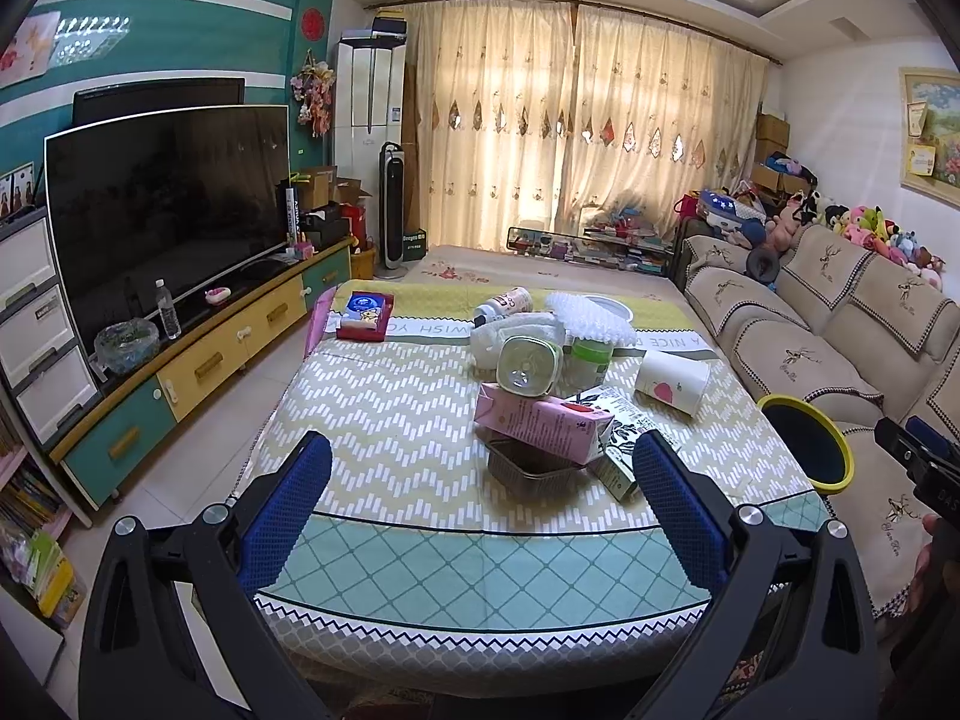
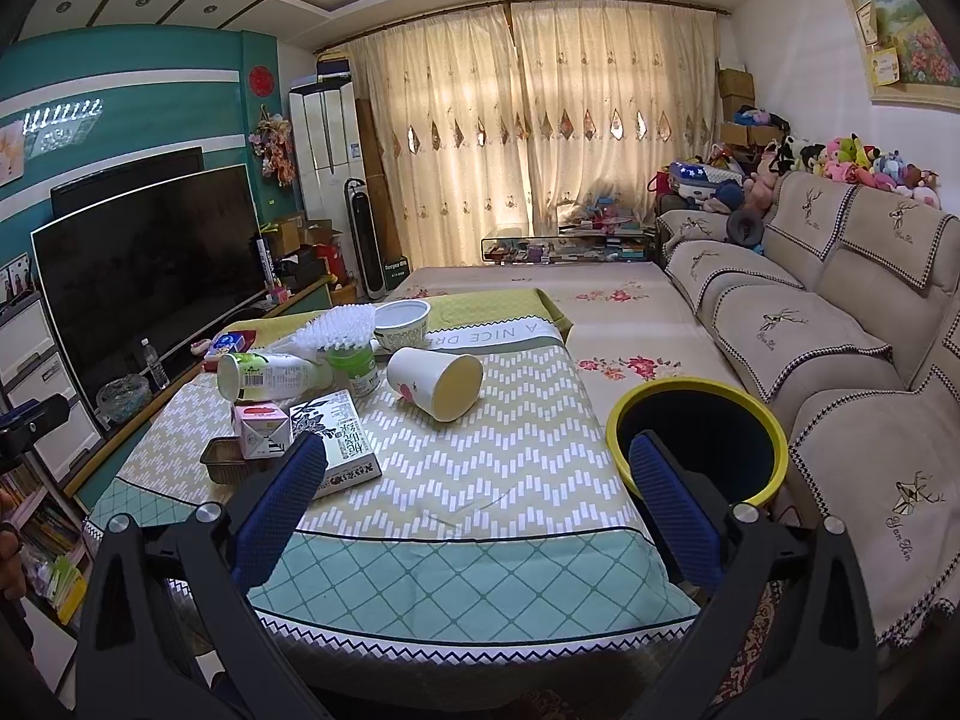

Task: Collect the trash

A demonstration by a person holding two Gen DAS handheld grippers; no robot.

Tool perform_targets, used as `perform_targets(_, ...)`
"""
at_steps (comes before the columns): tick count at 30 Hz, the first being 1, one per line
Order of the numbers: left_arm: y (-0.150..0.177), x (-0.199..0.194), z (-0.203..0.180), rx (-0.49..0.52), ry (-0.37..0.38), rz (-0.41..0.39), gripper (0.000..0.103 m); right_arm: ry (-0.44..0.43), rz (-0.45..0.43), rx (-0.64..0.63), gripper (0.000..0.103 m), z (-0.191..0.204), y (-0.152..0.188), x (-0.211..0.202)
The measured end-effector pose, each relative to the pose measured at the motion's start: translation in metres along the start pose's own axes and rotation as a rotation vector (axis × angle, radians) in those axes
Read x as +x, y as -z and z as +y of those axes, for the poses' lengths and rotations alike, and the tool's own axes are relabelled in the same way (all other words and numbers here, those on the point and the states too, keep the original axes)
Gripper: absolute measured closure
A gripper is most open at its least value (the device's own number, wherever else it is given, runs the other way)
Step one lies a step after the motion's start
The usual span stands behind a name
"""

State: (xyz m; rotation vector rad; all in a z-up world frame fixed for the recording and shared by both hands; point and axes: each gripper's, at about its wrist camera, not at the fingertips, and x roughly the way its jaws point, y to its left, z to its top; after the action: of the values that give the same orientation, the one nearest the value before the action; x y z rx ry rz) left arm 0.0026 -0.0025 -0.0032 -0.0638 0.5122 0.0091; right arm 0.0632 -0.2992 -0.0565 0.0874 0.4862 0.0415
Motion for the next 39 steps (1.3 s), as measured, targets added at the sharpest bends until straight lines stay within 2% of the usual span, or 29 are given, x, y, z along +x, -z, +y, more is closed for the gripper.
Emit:
perform_targets(2, 0.0002, 0.0009, -0.0006, 0.0, 0.001, 0.002, 0.004, -0.003, -0.001, -0.001, 0.006, -0.0022, -0.005, -0.0084)
perform_targets(39, 0.0044, 0.0073, -0.0008, 0.007, 0.006, 0.036, 0.004, -0.008, 0.017, 0.002, 0.006, -0.0042, -0.0029, -0.0018)
